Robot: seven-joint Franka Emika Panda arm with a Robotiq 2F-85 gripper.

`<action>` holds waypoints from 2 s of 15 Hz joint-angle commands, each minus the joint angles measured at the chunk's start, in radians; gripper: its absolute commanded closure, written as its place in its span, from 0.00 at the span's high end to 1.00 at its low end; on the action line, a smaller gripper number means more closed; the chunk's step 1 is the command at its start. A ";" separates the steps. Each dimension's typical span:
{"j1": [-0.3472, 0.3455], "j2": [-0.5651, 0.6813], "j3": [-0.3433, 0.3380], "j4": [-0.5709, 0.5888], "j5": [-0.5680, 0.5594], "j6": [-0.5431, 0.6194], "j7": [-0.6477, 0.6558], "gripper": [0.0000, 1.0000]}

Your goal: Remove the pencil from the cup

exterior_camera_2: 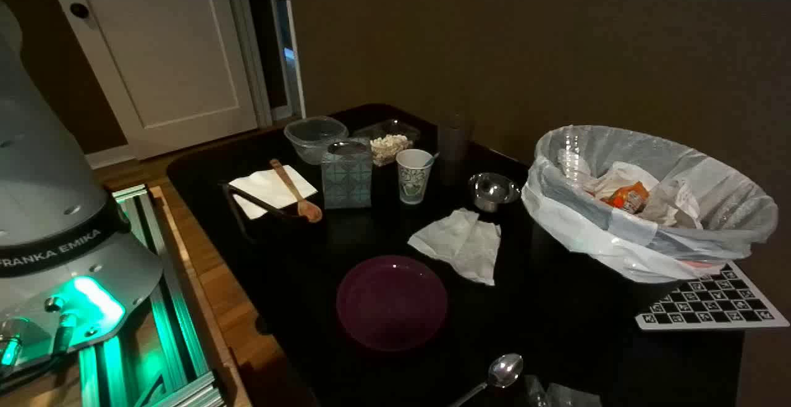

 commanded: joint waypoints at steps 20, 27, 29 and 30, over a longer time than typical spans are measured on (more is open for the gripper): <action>-0.098 0.095 -0.061 -0.070 -0.046 0.126 0.196 1.00; -0.128 0.271 -0.148 -0.132 -0.036 0.329 0.239 1.00; -0.111 0.245 -0.160 -0.129 -0.042 0.303 0.220 1.00; -0.111 0.262 -0.166 -0.129 -0.041 0.310 0.220 1.00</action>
